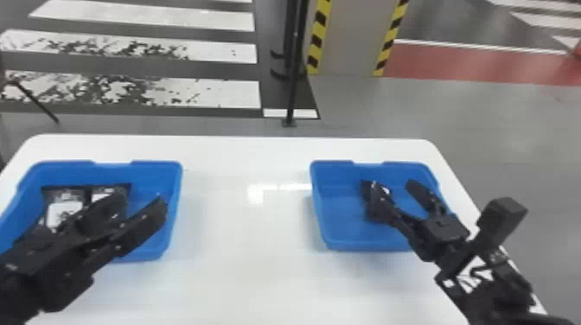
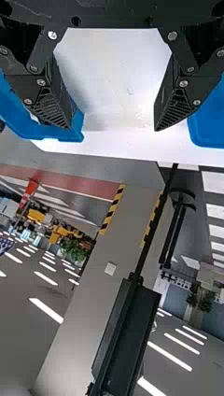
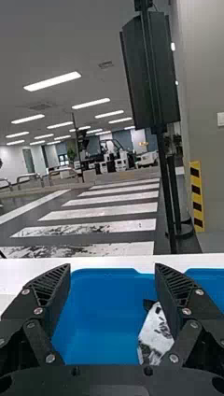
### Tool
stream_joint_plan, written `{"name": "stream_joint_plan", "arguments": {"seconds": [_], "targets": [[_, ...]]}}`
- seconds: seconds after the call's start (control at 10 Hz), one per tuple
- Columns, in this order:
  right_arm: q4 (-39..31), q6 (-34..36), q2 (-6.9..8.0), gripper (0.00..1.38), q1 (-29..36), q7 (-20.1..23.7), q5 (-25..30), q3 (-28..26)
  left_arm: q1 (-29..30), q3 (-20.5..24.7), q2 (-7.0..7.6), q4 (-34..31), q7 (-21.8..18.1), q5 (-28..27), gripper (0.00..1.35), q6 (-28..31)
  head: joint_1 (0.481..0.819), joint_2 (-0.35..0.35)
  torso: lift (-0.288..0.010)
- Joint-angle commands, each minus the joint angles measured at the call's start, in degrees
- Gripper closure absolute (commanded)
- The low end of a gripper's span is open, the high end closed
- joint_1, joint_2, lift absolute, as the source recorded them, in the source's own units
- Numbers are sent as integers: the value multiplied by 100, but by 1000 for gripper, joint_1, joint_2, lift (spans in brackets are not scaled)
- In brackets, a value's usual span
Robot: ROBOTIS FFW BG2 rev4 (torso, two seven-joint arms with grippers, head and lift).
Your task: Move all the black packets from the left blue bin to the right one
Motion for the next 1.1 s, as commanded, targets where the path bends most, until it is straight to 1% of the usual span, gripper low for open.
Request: {"name": "stream_joint_plan", "arguments": {"seconds": [0.0, 0.1, 0.2, 0.3, 0.4, 0.5, 0.6, 0.7, 0.8, 0.9, 1.0], "targets": [[-748, -331, 173, 117, 735, -111, 83, 129, -38, 120, 0, -5, 9, -204, 420, 86, 695, -128, -140], [-1043, -458, 243, 124, 1059, -155, 83, 221, -108, 234, -9, 9, 36, -330, 420, 227, 695, -105, -140], [-1324, -528, 287, 125, 1382, -155, 60, 278, -249, 326, -9, 9, 44, -524, 426, 536, 695, -72, -140], [-1634, -697, 322, 125, 1677, -164, 140, 392, -389, 428, 18, 9, 44, -673, 426, 747, 695, -54, -140], [-1817, -697, 322, 125, 1902, -164, 94, 552, -600, 543, 26, 51, 53, -1004, 426, 1127, 695, -17, -140], [-1831, -683, 322, 127, 2029, -155, 3, 678, -895, 611, 26, 234, 115, -1301, 426, 1479, 695, 28, -140], [-1817, -683, 322, 127, 2029, -155, -20, 735, -1191, 657, 26, 459, 194, -1564, 426, 1689, 695, 87, -140], [-1817, -640, 305, 127, 2001, -146, -43, 746, -1500, 657, 35, 796, 273, -1712, 426, 1914, 695, 113, -140], [-1774, -598, 278, 127, 2001, -146, -134, 803, -1810, 543, 132, 1162, 273, -1929, 429, 2097, 695, 148, -140], [-1746, -528, 278, 127, 2001, -137, -169, 826, -2133, 348, 264, 1626, 273, -1964, 429, 2266, 695, 166, -140], [-1732, -500, 278, 127, 2001, -137, -203, 838, -2527, 200, 325, 2118, 291, -2158, 429, 2547, 695, 171, -140]]}}
